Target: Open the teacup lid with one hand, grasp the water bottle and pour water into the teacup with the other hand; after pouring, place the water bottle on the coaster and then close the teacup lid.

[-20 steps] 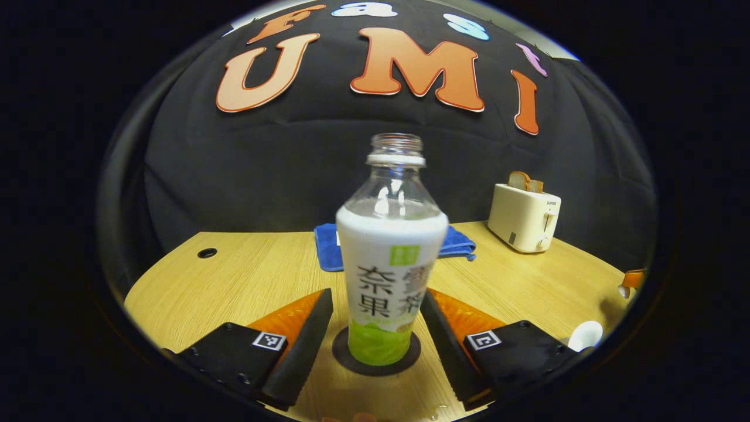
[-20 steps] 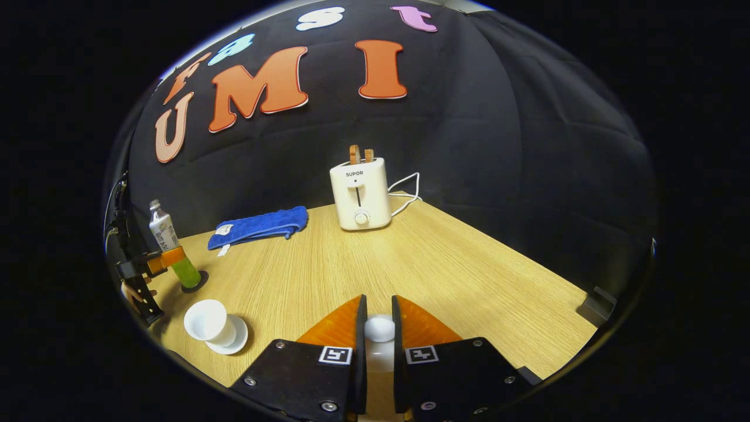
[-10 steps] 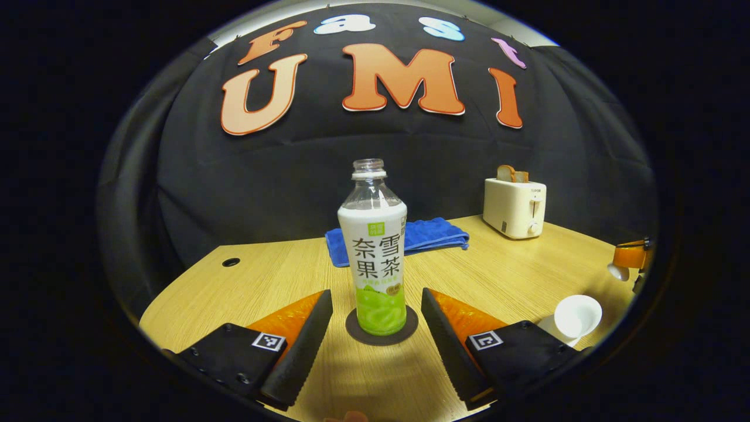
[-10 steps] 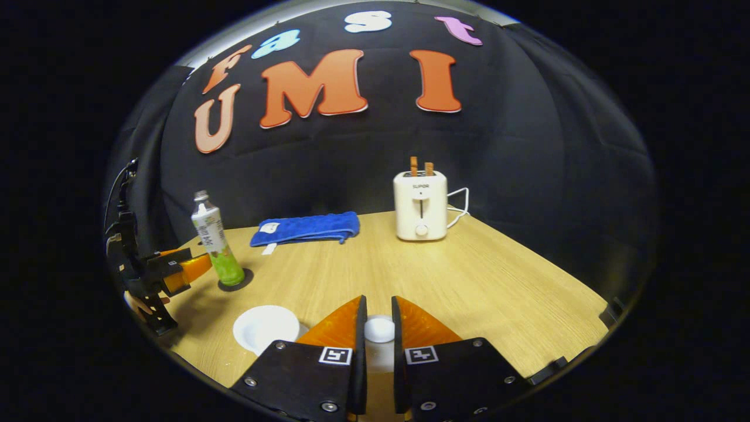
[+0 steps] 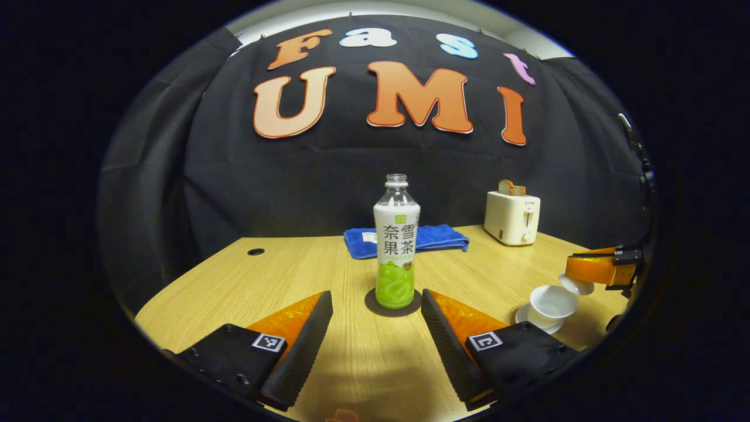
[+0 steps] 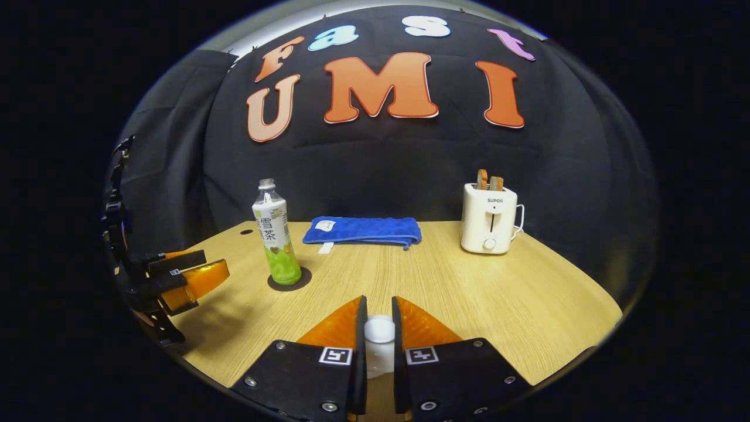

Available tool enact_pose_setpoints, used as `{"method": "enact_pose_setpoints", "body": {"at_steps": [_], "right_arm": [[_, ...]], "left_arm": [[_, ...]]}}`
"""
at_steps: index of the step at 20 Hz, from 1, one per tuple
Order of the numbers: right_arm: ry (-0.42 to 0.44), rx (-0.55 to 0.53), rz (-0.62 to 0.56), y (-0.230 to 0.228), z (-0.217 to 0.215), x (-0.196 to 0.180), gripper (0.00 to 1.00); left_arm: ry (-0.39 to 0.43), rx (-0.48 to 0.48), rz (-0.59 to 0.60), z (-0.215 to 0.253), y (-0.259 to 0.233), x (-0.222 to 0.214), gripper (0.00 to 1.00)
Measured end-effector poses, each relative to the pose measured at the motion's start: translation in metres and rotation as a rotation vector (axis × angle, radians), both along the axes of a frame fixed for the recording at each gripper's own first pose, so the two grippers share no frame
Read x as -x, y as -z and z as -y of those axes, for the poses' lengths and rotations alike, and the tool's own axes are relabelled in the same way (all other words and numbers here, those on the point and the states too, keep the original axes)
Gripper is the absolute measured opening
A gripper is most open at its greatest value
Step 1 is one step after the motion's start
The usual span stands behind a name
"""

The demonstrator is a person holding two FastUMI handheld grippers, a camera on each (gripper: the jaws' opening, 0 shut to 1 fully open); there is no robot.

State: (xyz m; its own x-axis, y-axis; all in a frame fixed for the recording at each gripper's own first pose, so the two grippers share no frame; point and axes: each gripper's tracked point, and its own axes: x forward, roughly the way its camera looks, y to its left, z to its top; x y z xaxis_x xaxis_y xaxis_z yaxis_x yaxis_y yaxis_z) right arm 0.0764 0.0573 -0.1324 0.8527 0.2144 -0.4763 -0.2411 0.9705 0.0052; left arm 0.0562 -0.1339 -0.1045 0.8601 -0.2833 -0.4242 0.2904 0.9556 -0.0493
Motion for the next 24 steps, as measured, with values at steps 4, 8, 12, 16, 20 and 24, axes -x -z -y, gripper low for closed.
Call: {"method": "enact_pose_setpoints", "body": {"at_steps": [4, 8, 12, 16, 20, 24], "right_arm": [[-0.035, 0.021, 0.000, 0.009, -0.014, 0.000, 0.18], [-0.054, 0.047, -0.009, 0.019, -0.021, -0.001, 0.18], [-0.054, 0.064, -0.014, 0.028, -0.020, -0.004, 0.19], [-0.056, 0.061, -0.027, 0.032, -0.021, -0.005, 0.20], [-0.049, 0.036, -0.023, 0.025, -0.019, -0.003, 0.41], [-0.038, 0.068, 0.039, -0.002, -0.006, 0.002, 0.66]], "left_arm": [[-0.045, 0.015, -0.010, -0.021, 0.000, 0.000, 0.98], [-0.055, 0.011, -0.013, -0.027, 0.001, 0.002, 0.98], [-0.061, 0.005, -0.005, -0.032, -0.001, 0.001, 0.98], [-0.071, -0.004, 0.003, -0.038, -0.005, 0.002, 0.98], [-0.086, -0.015, 0.027, -0.042, -0.014, 0.001, 0.98], [-0.091, -0.012, 0.041, -0.041, -0.020, 0.004, 0.97]]}}
